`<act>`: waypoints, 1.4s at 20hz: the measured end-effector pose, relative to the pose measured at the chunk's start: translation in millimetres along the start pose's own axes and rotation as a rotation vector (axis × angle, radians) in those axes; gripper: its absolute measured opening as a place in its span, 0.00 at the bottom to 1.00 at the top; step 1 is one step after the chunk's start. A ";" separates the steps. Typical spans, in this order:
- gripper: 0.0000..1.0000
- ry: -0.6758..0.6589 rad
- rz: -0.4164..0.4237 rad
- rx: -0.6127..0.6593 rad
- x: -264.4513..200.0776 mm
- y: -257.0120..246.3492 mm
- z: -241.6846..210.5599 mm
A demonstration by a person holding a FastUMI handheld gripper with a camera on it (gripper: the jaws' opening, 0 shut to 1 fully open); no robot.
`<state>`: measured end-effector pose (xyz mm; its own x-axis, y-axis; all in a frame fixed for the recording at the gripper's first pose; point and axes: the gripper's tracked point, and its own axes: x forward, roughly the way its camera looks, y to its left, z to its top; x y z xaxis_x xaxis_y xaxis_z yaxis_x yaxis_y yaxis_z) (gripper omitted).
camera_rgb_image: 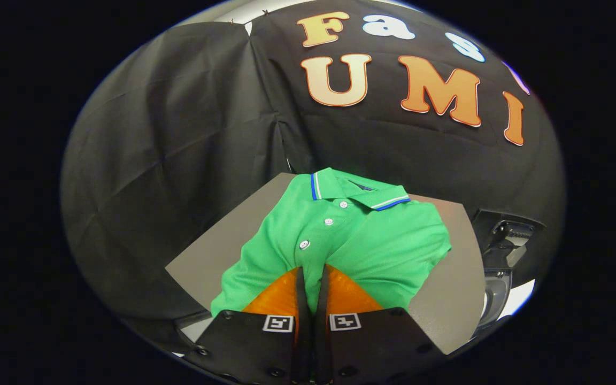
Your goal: Put the clothes into the washing machine and then close the washing machine lid.
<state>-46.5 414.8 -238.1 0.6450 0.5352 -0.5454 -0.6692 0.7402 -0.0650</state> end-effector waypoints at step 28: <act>0.11 -0.269 -0.182 0.207 -120.3 -212.3 92.0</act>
<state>51.8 230.7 -81.8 0.8385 0.4548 -0.3001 -0.4639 0.8848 0.0448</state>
